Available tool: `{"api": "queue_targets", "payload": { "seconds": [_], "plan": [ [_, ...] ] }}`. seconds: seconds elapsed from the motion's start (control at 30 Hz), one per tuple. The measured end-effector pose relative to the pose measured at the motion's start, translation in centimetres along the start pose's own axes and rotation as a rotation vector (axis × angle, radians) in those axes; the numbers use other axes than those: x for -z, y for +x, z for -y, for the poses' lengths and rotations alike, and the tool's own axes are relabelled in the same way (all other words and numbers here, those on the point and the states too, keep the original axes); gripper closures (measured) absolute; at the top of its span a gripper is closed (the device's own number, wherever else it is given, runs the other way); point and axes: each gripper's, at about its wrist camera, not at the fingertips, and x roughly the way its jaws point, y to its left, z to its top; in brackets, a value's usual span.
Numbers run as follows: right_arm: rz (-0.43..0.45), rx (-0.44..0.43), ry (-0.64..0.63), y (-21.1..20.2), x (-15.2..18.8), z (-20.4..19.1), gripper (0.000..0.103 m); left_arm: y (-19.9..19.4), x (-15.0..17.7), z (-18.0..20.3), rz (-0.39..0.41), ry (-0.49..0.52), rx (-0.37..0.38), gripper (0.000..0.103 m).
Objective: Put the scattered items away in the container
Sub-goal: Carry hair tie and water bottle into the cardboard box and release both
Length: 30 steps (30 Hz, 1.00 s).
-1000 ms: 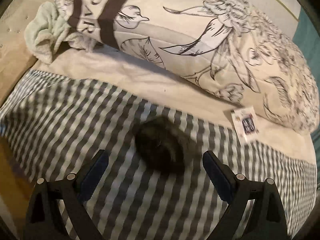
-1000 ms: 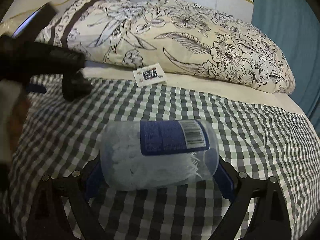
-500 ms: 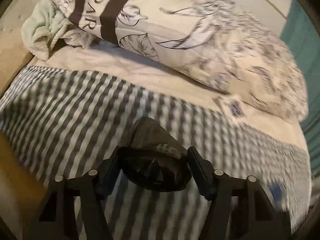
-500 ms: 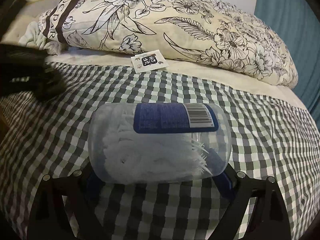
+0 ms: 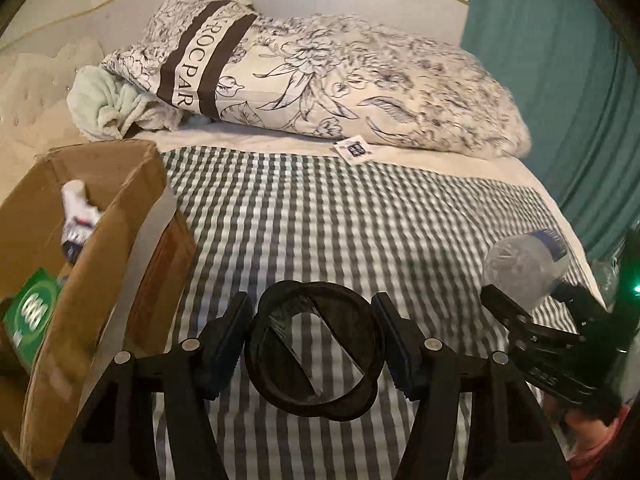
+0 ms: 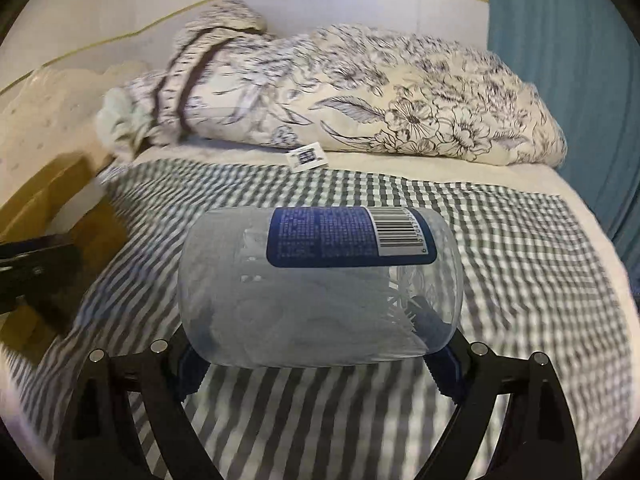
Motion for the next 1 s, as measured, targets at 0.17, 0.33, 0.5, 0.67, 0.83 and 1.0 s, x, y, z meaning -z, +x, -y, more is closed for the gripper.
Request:
{"api": "queue_targets", "payload": {
  "seconds": [0.17, 0.33, 0.5, 0.67, 0.83, 1.0],
  "plan": [
    [0.019, -0.077, -0.022, -5.6, -0.4, -2.5, 0.013, -5.3, 0.9, -1.0, 0.065, -0.008, -0.012, 0.040],
    [0.084, -0.115, -0.081, -9.5, -2.3, -7.4, 0.013, -11.6, 0.4, -5.0, 0.170, -0.055, -0.029, 0.040],
    [0.105, -0.183, -0.117, -11.2, -5.0, -14.1, 0.013, -16.2, 0.6, -11.9, 0.216, -0.100, -0.044, 0.040],
    [0.100, -0.276, -0.140, -9.5, -8.4, -22.4, 0.013, -16.6, 0.9, -18.8, 0.213, -0.116, -0.099, 0.040],
    [0.017, -0.343, -0.119, -4.2, -11.2, -29.0, 0.013, -13.4, 1.5, -23.2, 0.151, -0.134, -0.088, 0.040],
    [-0.066, -0.390, -0.036, 0.0, -13.3, -30.4, 0.013, -10.6, 0.4, -23.4, 0.124, -0.116, -0.083, 0.016]
  ]
}}
